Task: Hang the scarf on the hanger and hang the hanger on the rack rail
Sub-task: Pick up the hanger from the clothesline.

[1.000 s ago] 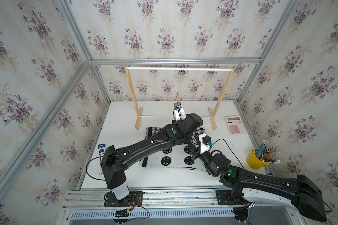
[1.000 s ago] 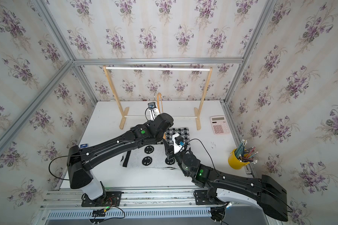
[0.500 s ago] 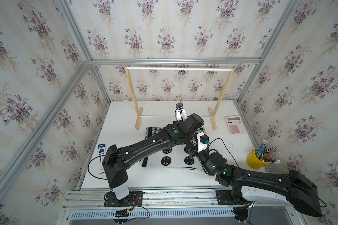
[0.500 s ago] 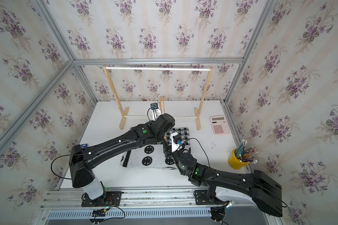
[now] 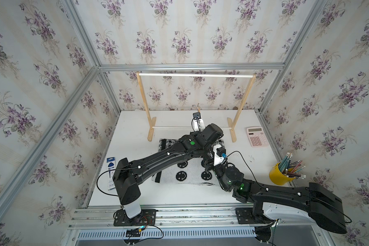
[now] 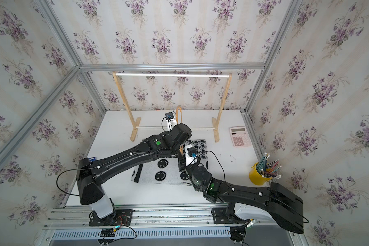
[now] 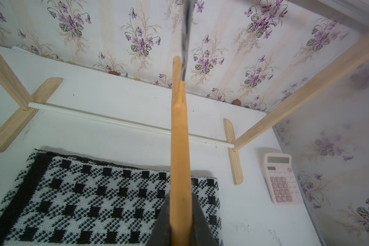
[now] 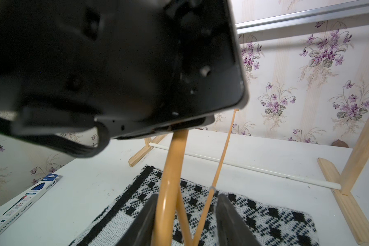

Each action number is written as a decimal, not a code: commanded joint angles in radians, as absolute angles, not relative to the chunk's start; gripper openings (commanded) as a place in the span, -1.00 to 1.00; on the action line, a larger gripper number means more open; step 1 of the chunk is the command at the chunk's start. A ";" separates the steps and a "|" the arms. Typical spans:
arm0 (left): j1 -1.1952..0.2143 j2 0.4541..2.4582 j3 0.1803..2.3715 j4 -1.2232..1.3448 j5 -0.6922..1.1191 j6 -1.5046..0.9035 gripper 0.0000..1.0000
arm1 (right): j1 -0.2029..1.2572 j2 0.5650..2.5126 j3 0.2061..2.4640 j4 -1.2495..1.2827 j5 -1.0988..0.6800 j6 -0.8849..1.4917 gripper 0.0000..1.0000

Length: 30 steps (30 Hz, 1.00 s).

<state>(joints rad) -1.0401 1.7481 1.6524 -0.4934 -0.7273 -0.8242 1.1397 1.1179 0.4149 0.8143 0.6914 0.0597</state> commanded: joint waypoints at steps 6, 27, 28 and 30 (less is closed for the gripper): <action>-1.040 1.755 1.655 -0.504 -0.723 -0.825 -1.00 | 1.142 1.115 0.421 0.857 0.781 0.061 -1.00; -0.997 1.736 1.668 -0.420 -0.660 -0.735 0.56 | 1.179 1.121 0.432 0.844 0.816 0.044 -1.00; -0.989 1.748 1.682 -0.424 -0.653 -0.734 0.56 | 1.182 1.121 0.435 0.840 0.818 0.044 -1.00; -0.978 1.770 1.712 -0.433 -0.640 -0.731 0.56 | 1.189 1.123 0.437 0.839 0.820 0.040 -1.00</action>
<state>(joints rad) -0.9863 1.7538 1.6894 -0.4290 -0.6559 -0.7517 1.1835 1.1217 0.4278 0.8043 0.8017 0.0460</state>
